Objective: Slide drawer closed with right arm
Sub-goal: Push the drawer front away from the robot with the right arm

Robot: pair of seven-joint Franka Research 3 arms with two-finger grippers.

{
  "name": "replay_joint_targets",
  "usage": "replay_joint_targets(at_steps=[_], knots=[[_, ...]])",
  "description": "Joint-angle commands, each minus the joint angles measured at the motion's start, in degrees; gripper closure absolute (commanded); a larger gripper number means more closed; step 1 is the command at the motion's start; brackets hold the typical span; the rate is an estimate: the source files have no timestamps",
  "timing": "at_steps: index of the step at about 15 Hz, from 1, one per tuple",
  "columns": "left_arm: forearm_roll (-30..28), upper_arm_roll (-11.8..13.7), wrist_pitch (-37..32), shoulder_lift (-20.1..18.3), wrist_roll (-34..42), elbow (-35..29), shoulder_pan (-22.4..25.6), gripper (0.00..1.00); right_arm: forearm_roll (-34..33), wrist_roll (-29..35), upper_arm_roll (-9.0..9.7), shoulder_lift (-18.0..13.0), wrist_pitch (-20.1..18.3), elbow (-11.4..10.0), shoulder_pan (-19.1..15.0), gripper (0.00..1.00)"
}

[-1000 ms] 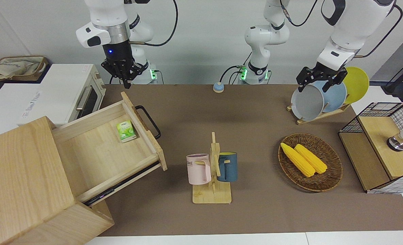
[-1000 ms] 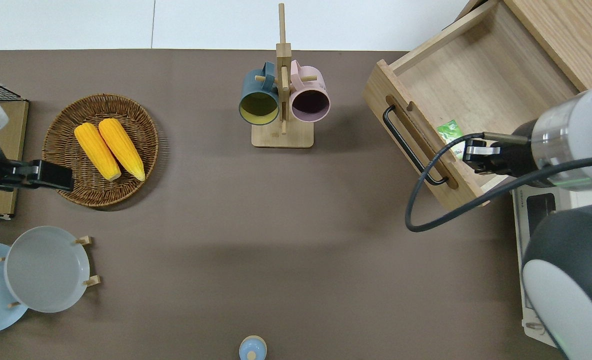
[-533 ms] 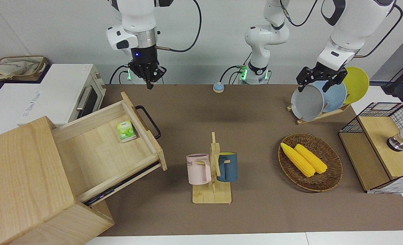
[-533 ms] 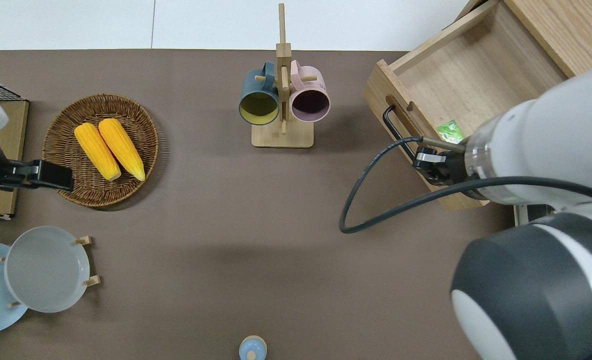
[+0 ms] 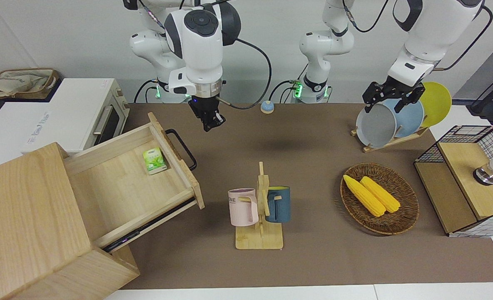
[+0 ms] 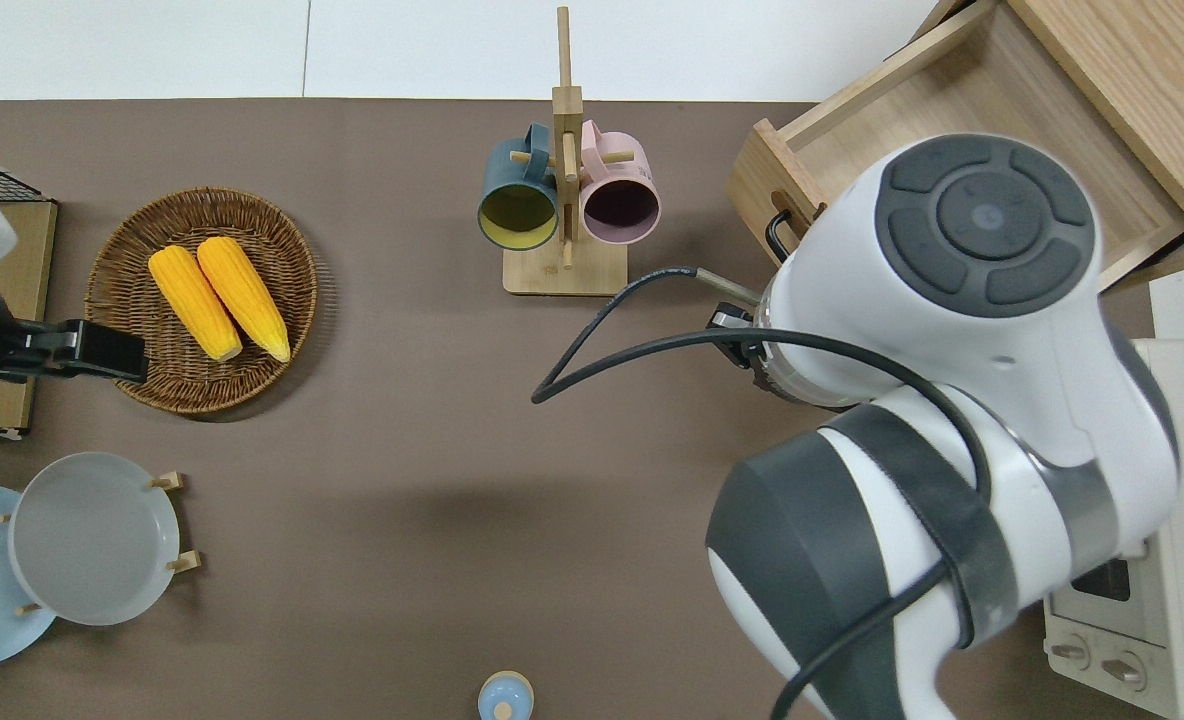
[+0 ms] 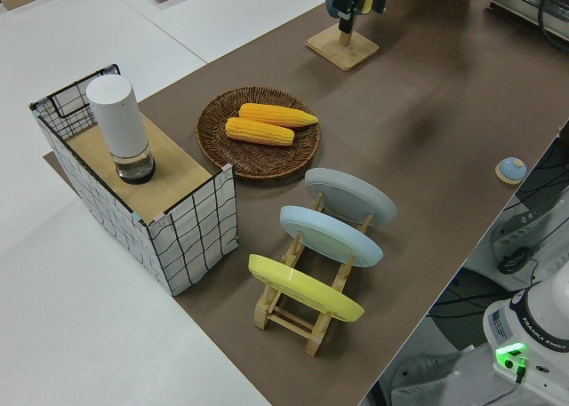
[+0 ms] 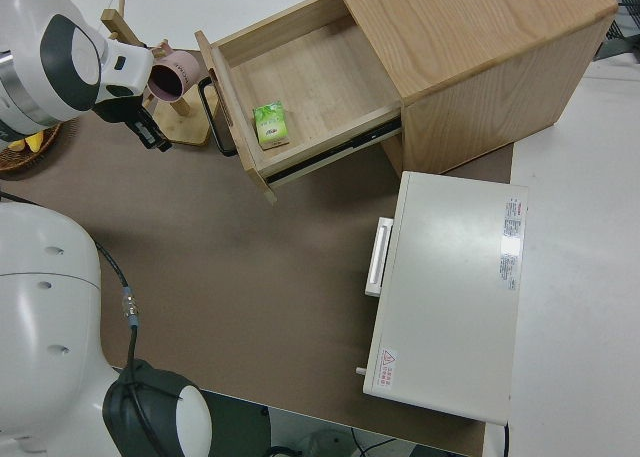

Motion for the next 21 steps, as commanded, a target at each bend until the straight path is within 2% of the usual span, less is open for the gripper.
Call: replay_joint_targets(at_steps=[1, 3, 4, 13, 17, 21], knots=[[1.0, -0.4, -1.1, 0.7, 0.5, 1.5, 0.3, 0.01, 1.1, 4.7, 0.00, 1.0, 3.4, -2.4, -0.8, 1.000], [1.0, -0.4, -1.1, 0.7, 0.5, 1.5, 0.3, 0.01, 2.5, 5.5, -0.09, 1.1, 5.4, -4.1, -1.5, 1.000], [1.0, -0.4, -1.1, 0.7, 0.6, 1.4, 0.3, 0.01, 3.9, 6.2, -0.79, 1.1, 6.3, -4.4, -1.7, 1.000], [1.0, -0.4, -1.1, 0.7, 0.5, 1.4, 0.3, 0.01, 3.1, 5.9, -0.79, 4.6, 9.6, -4.4, -3.6, 1.000], [1.0, -0.4, -1.1, 0.7, 0.6, 1.4, 0.3, 0.01, 3.0, 5.6, -0.88, 4.9, 11.5, -4.3, -4.2, 1.000], [1.0, -0.4, -1.1, 0.7, 0.5, 1.5, 0.3, 0.01, -0.2, 5.3, -0.79, 5.5, 12.1, -3.9, -5.0, 1.000]])
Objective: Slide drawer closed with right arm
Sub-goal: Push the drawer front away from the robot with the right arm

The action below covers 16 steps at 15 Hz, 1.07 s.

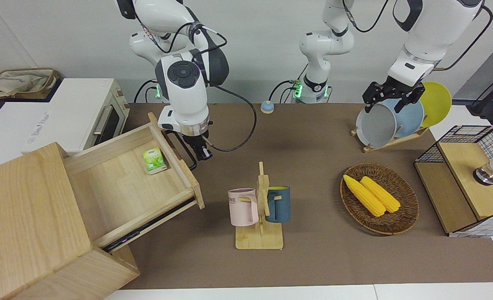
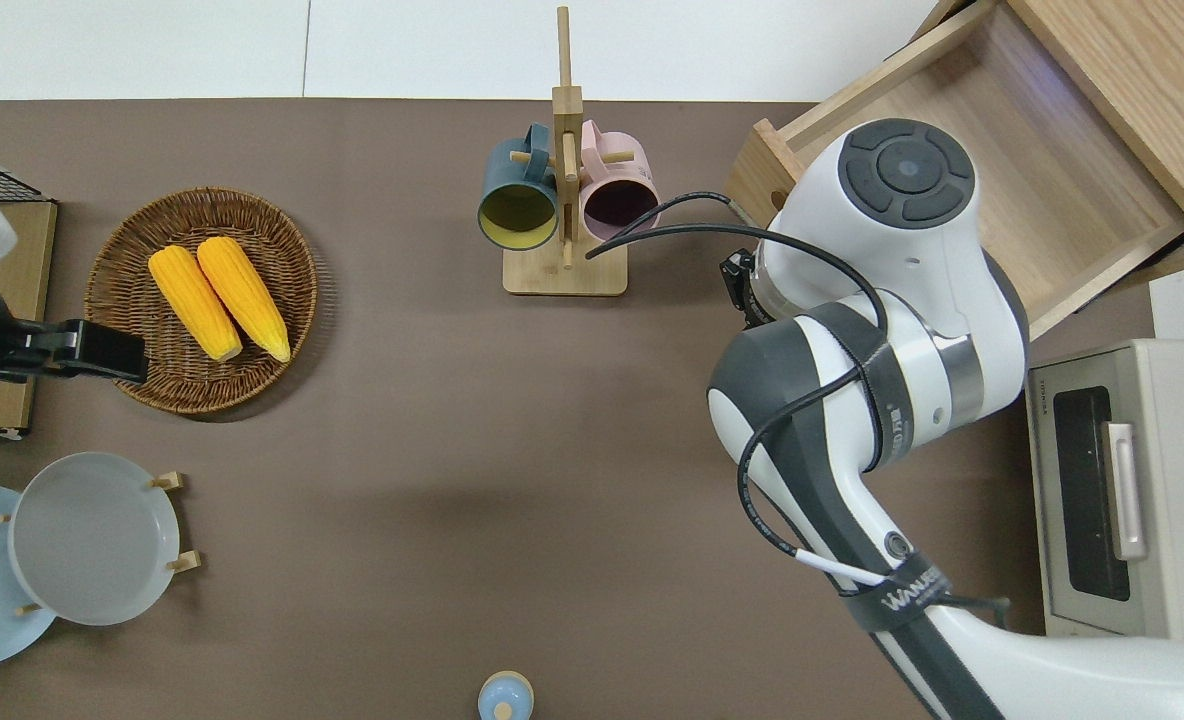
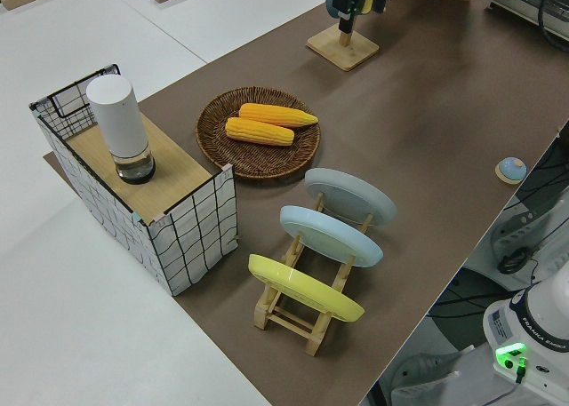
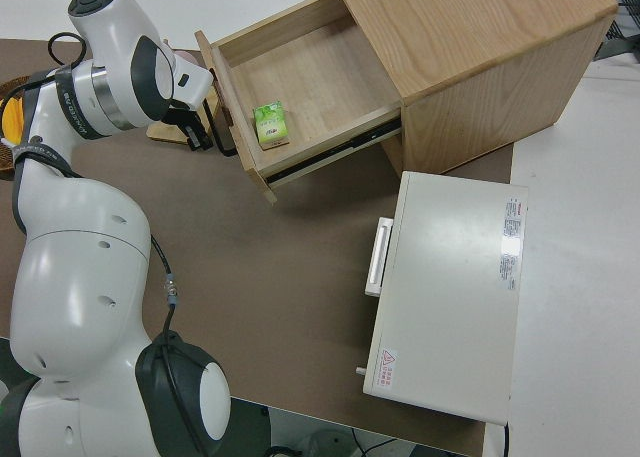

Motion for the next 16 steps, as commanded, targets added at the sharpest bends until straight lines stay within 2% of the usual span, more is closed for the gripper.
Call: replay_joint_targets(at_steps=[1, 3, 7, 11, 13, 16], knots=[[1.0, -0.4, -1.1, 0.7, 0.6, 1.5, 0.3, 0.01, -1.8, 0.1, 0.72, 0.4, 1.6, -0.1, -1.3, 1.000], [1.0, -0.4, -1.1, 0.7, 0.6, 1.4, 0.3, 0.01, -1.9, 0.1, 0.72, 0.7, 1.7, 0.1, -2.1, 1.000], [1.0, -0.4, -1.1, 0.7, 0.6, 1.5, 0.3, 0.01, -1.9, -1.4, 0.72, 1.4, 1.8, 1.9, -3.5, 1.000], [1.0, -0.4, -1.1, 0.7, 0.6, 1.5, 0.3, 0.01, -1.6, -2.6, 0.89, 1.5, 5.1, 2.2, -5.9, 1.000], [1.0, -0.4, -1.1, 0.7, 0.6, 1.4, 0.3, 0.01, -1.3, -4.3, 0.90, 2.1, 5.1, 3.4, -6.7, 1.000], [1.0, -0.4, -1.1, 0.7, 0.6, 1.4, 0.3, 0.01, -1.2, -7.1, 0.98, 2.3, 5.1, 3.9, -8.5, 1.000]])
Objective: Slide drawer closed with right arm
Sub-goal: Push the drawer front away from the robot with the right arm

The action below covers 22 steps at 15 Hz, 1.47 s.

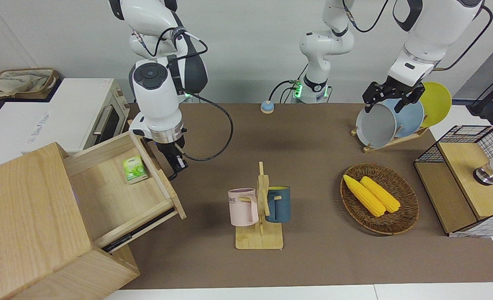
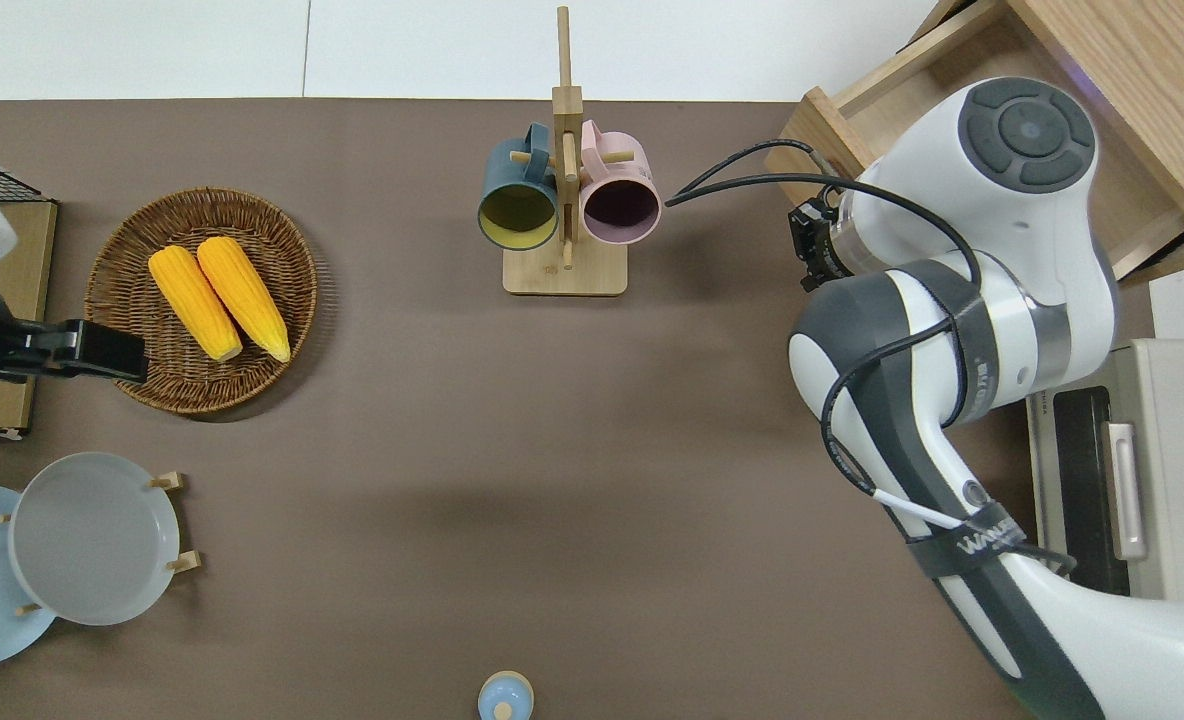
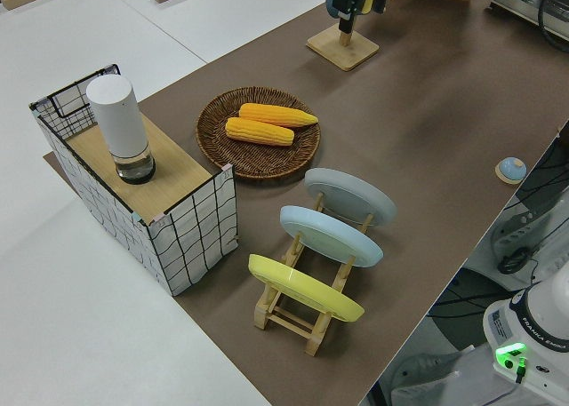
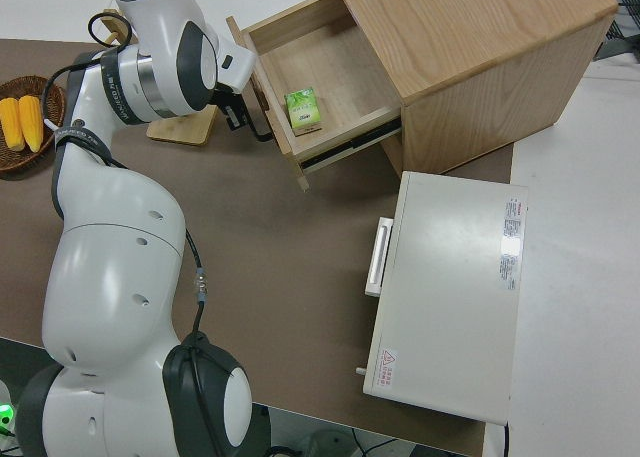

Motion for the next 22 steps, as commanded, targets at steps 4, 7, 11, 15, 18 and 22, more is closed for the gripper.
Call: replay_joint_targets(at_steps=[4, 7, 11, 15, 18, 22], knots=[[1.0, -0.4, -1.1, 0.7, 0.6, 1.4, 0.3, 0.01, -0.3, -7.2, 1.16, 2.2, 0.7, 2.9, -4.5, 1.000], [1.0, -0.4, -1.1, 0.7, 0.6, 1.5, 0.3, 0.01, -0.2, -9.6, 1.25, 2.6, 0.6, 3.7, -6.3, 1.000], [1.0, -0.4, -1.1, 0.7, 0.6, 1.4, 0.3, 0.01, -0.2, -13.9, 1.42, 2.9, -0.1, 4.6, -8.8, 1.000], [1.0, -0.4, -1.1, 0.7, 0.6, 1.4, 0.3, 0.01, -0.2, -17.1, 1.51, 3.0, -0.2, 5.0, -11.8, 1.000], [1.0, -0.4, -1.1, 0.7, 0.6, 1.5, 0.3, 0.01, -0.2, -18.3, 1.60, 4.2, -0.2, 6.4, -13.5, 1.000], [1.0, -0.4, -1.1, 0.7, 0.6, 1.4, 0.3, 0.01, -0.3, -18.5, 1.60, 5.1, 0.1, 7.8, -15.5, 1.000]])
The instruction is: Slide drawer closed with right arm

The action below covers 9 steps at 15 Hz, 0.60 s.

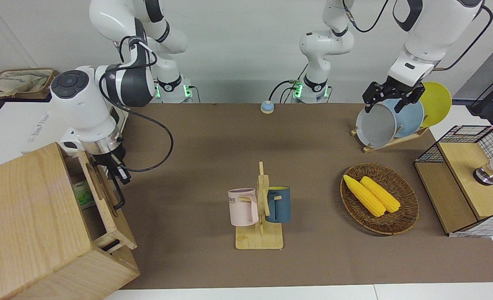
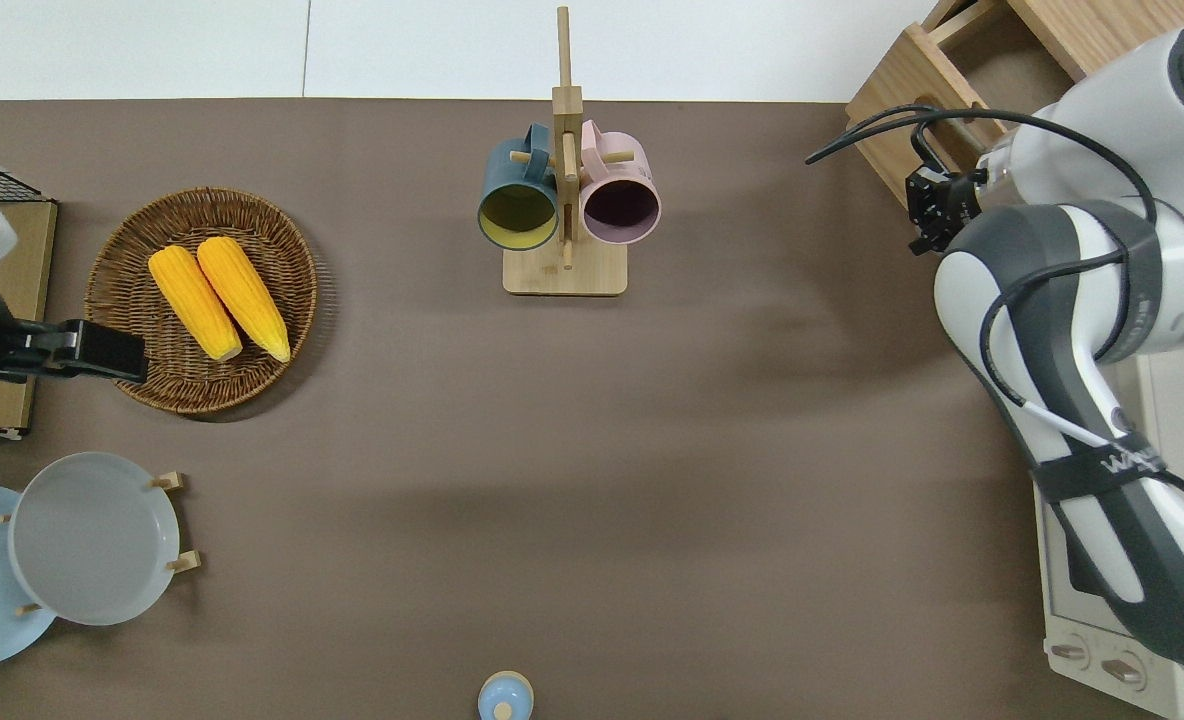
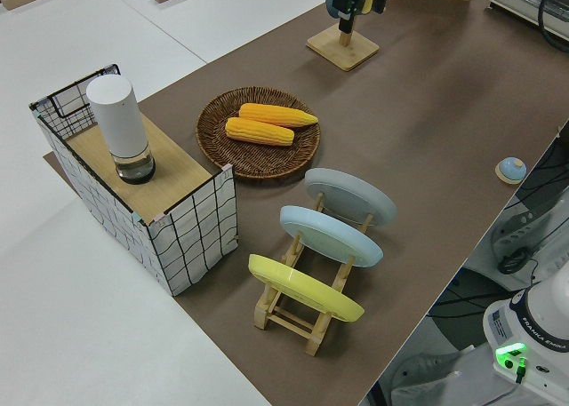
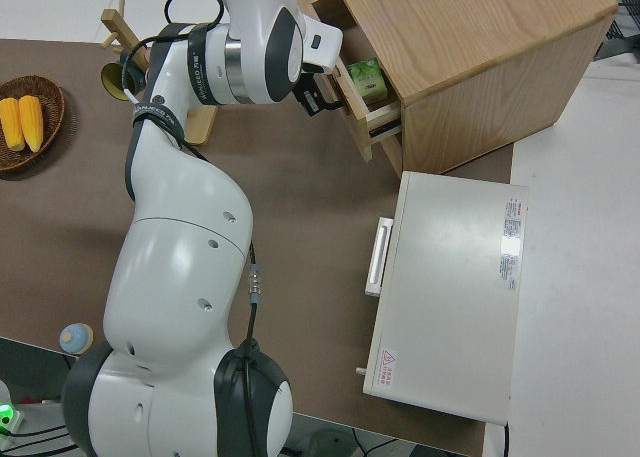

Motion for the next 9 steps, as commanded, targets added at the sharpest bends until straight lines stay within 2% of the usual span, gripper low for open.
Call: replay_joint_targets(at_steps=[1, 2, 8, 9], knots=[[1.0, -0.4, -1.1, 0.7, 0.6, 1.5, 0.3, 0.01, -0.3, -1.7, 1.00, 2.5, 0.1, 3.7, -2.9, 1.000], [1.0, -0.4, -1.1, 0.7, 0.6, 1.4, 0.3, 0.01, -0.3, -1.7, 1.09, 2.8, 0.4, 3.7, -3.5, 1.000], [1.0, -0.4, -1.1, 0.7, 0.6, 1.4, 0.3, 0.01, -0.8, -4.1, 4.34, 3.4, 0.7, 3.9, -7.5, 1.000], [1.0, -0.4, -1.1, 0.7, 0.5, 1.4, 0.3, 0.01, -0.8, -4.1, 4.52, 3.5, 0.8, 4.5, -7.7, 1.000]])
